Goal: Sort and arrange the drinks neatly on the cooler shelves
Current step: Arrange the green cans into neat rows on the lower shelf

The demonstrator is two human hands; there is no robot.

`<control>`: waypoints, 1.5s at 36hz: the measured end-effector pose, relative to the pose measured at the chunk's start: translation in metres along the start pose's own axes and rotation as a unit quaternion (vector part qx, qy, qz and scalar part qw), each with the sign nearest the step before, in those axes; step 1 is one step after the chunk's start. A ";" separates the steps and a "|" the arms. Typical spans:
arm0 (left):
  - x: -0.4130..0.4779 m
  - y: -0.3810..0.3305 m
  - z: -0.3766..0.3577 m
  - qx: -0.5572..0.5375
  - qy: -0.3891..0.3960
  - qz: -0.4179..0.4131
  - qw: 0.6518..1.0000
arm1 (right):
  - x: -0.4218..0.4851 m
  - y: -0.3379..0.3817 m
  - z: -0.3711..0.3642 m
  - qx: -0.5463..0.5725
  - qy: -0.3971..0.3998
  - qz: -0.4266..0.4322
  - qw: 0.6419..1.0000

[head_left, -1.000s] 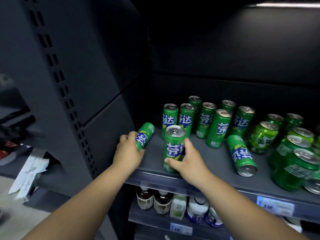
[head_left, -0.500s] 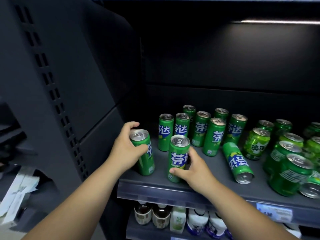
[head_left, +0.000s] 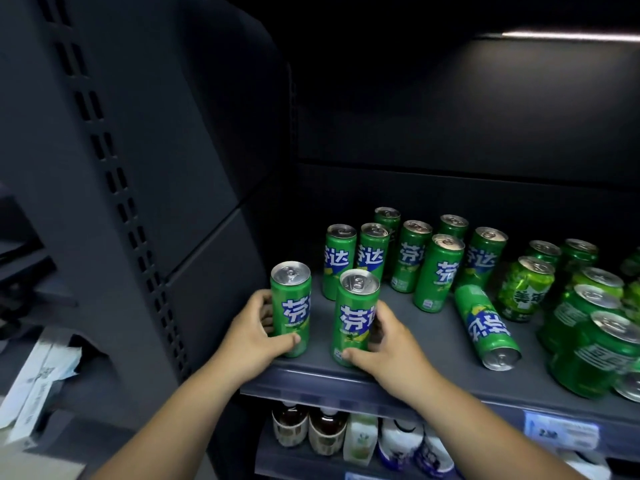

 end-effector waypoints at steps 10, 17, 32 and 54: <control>-0.001 -0.006 -0.008 0.099 0.030 -0.041 0.994 | 0.013 0.010 -0.021 -0.008 -0.005 0.002 1.000; 0.013 -0.018 -0.018 0.137 0.039 -0.005 0.990 | 0.022 0.011 -0.020 -0.045 -0.035 -0.001 0.998; 0.027 -0.002 -0.030 0.072 0.003 -0.027 0.997 | 0.023 -0.008 -0.020 -0.035 -0.069 -0.023 0.997; 0.027 -0.057 -0.019 -0.034 -0.015 -0.092 0.995 | 0.033 0.011 0.015 0.139 -0.055 0.001 0.989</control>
Point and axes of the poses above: each hand's wrist, its own x-axis towards the middle knuckle, its own z-axis out of the back of the hand, y = z × x, the point moved 9 cm from there along x, towards the middle knuckle, and after that the axes turned 5 degrees about -x, right-handed, at the moved point
